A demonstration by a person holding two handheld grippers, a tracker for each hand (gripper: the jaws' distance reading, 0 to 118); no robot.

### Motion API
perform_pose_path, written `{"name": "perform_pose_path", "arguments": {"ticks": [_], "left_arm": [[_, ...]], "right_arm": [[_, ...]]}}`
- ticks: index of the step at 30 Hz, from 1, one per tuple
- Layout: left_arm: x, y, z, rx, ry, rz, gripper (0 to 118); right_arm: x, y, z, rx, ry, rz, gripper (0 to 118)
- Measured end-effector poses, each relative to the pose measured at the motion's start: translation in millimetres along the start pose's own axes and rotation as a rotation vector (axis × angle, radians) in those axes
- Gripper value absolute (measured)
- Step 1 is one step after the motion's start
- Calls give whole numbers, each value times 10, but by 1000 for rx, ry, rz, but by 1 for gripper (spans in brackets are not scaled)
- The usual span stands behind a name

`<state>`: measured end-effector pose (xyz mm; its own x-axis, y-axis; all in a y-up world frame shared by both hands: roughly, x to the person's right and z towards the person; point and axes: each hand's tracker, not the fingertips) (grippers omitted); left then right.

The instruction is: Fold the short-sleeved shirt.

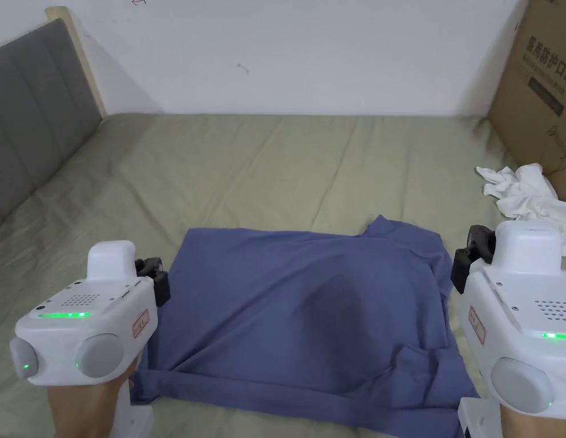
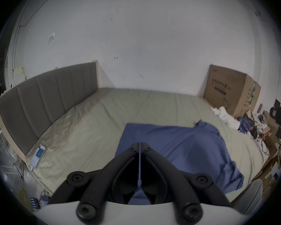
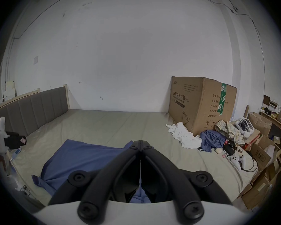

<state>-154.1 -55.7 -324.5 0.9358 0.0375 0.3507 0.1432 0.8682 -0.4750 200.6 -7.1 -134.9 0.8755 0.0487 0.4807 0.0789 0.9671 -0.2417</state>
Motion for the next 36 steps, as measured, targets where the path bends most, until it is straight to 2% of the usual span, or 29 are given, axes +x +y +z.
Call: {"name": "perform_pose_path", "arguments": {"ticks": [6,7,8,10,12,18,23,24,25,26,27,28,30,31,32,33,35,36], "left_arm": [[-342,-381,-201,-186,29,12,5],[-396,-457,-232,-214,37,19,8],[-437,-517,-260,-250,37,24,25],[-530,-654,-356,-341,37,33,82],[-579,-788,-453,-429,70,41,92],[-684,-1060,-669,-530,92,65,100],[-633,-1220,-883,-566,145,32,100],[-619,-1268,-919,-569,146,23,96],[-616,-1287,-920,-573,133,16,84],[-612,-1293,-913,-575,86,28,56],[-612,-1292,-899,-575,25,70,33],[-595,-1285,-887,-581,10,95,21],[-499,-1272,-857,-549,36,45,16],[-467,-1262,-844,-532,46,5,16],[-429,-1234,-794,-515,46,-16,15],[-413,-1204,-755,-501,40,-17,15],[-394,-1132,-680,-463,38,-24,15],[-393,-1090,-631,-450,37,-24,15]], "right_arm": [[21,-89,-55,-38,9,-2,3],[20,-105,-65,-45,11,0,3],[18,-121,-73,-50,12,1,3],[11,-161,-82,-65,13,4,3],[9,-200,-106,-82,14,5,3],[10,-284,-144,-121,18,2,3],[61,-353,-153,-151,11,5,3],[83,-374,-158,-160,7,5,3],[103,-397,-144,-171,3,4,3],[129,-420,-141,-181,-1,1,3],[159,-446,-142,-193,-4,-2,3],[187,-473,-144,-204,-7,-5,3],[263,-576,-148,-244,-10,-12,8],[297,-628,-165,-275,-8,-18,15],[338,-704,-185,-321,-2,-30,29],[381,-803,-190,-357,-5,-43,48],[463,-1036,-259,-471,13,-74,106],[498,-1170,-300,-550,16,-83,111]]}}
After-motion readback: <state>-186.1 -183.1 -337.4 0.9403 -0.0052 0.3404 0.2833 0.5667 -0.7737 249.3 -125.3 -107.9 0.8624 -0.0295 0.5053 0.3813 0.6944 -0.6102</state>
